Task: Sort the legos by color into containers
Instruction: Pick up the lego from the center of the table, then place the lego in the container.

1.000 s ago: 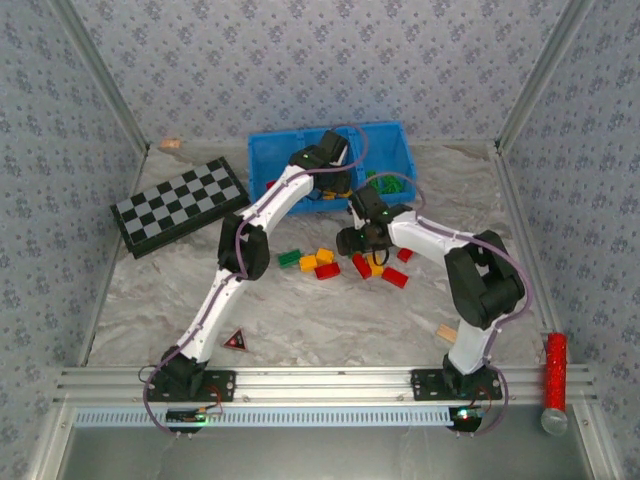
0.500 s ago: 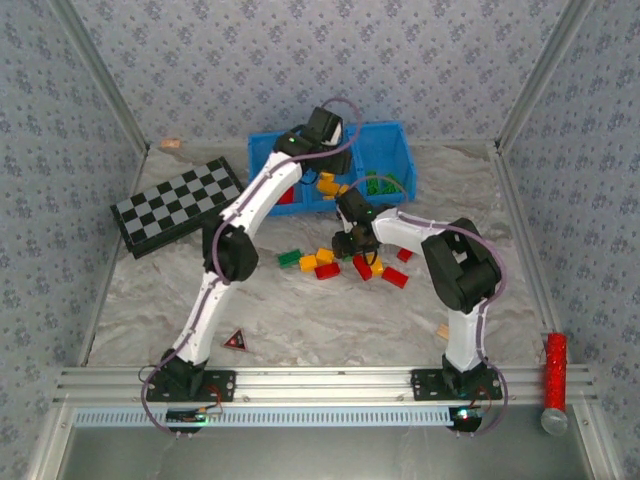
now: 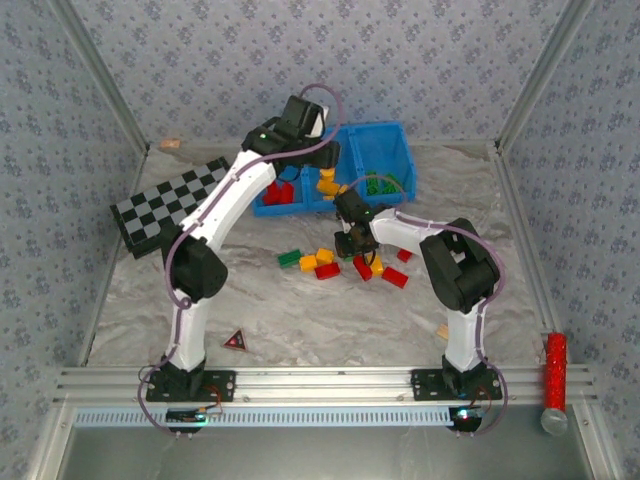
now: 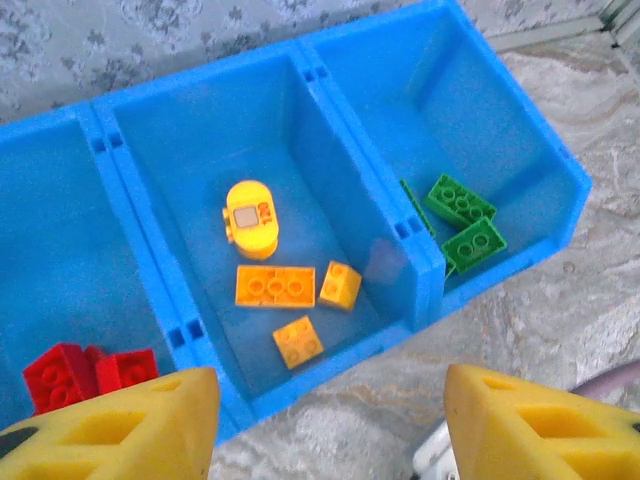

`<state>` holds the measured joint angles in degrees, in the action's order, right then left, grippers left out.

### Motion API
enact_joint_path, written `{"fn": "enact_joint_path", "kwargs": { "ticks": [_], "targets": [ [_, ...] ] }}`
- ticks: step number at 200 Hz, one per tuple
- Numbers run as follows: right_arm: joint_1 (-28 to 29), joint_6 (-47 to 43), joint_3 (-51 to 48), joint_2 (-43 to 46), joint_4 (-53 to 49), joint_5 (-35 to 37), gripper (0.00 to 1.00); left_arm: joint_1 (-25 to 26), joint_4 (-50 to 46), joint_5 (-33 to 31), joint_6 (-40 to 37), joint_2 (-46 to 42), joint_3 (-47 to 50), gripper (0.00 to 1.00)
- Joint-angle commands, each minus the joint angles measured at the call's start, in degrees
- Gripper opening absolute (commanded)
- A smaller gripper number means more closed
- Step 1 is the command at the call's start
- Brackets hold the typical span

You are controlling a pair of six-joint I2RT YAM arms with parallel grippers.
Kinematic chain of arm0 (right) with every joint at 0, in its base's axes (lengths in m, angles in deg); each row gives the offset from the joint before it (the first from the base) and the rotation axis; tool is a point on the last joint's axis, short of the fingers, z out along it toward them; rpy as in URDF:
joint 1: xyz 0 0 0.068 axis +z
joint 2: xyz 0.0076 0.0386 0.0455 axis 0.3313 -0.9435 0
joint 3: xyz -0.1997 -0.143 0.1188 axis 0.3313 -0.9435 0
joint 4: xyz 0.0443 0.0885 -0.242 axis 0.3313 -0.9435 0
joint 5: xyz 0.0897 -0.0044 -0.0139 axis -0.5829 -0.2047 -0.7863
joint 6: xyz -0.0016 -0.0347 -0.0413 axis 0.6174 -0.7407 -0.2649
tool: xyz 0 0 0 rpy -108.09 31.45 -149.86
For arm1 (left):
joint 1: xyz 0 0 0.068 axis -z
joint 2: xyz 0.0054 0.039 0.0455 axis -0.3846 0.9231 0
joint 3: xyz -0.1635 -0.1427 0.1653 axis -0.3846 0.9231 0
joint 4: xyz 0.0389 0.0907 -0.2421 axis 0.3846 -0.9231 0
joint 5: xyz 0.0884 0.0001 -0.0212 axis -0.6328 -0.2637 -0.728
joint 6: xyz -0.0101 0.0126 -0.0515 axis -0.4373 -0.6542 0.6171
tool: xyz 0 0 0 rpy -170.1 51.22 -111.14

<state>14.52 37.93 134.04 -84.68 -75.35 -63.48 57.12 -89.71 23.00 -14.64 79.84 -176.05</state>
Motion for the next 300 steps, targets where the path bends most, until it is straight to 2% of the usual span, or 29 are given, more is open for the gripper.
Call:
{"fn": "enact_joint_path", "kwargs": {
  "ticks": [1, 42, 69, 107, 145, 165, 191, 247, 300],
  "targets": [
    [0.53, 0.62, -0.37, 0.94, -3.26, 0.9, 0.31, -0.06, 1.23, 0.08, -1.18, -6.88, 3.9, 0.61],
    [-1.48, 0.65, 0.8, 4.7, -5.56, 1.64, 0.29, 0.97, 3.07, -6.7, 0.46, -19.05, 19.93, 0.62],
    [-3.97, -0.52, 2.85, 7.18, -7.74, 1.58, 0.29, 1.67, 3.15, -8.06, 3.99, -26.74, 29.79, 0.62],
    [-8.47, -3.5, 8.08, 9.35, -10.38, 1.07, 0.28, 3.32, 1.82, -7.07, 13.18, -33.55, 40.19, 0.62],
    [-14.13, -6.47, 15.38, 7.44, -10.82, -0.06, 0.28, 9.42, 5.89, -8.85, 24.5, -36.74, 49.41, 0.62],
    [-16.38, -7.94, 20.18, 4.86, -11.17, -0.6, 0.28, 12.37, 8.72, -7.92, 30.95, -36.29, 52.84, 0.62],
    [-18.37, -9.73, 26.78, 0.43, -12.12, -1.03, 0.27, 15.62, 10.12, -6.64, 35.74, -33.65, 54.05, 0.63],
    [-20.77, -11.44, 39.03, -10.5, -11.92, -2.18, 0.27, 18.31, 10.63, -1.22, 41.66, -25.01, 50.12, 0.62],
    [-21.3, -13.71, 46.42, -18.09, -13.0, -1.56, 0.28, 20.31, 10.39, 0.42, 44.22, -17.39, 45.96, 0.62]
  ]
}}
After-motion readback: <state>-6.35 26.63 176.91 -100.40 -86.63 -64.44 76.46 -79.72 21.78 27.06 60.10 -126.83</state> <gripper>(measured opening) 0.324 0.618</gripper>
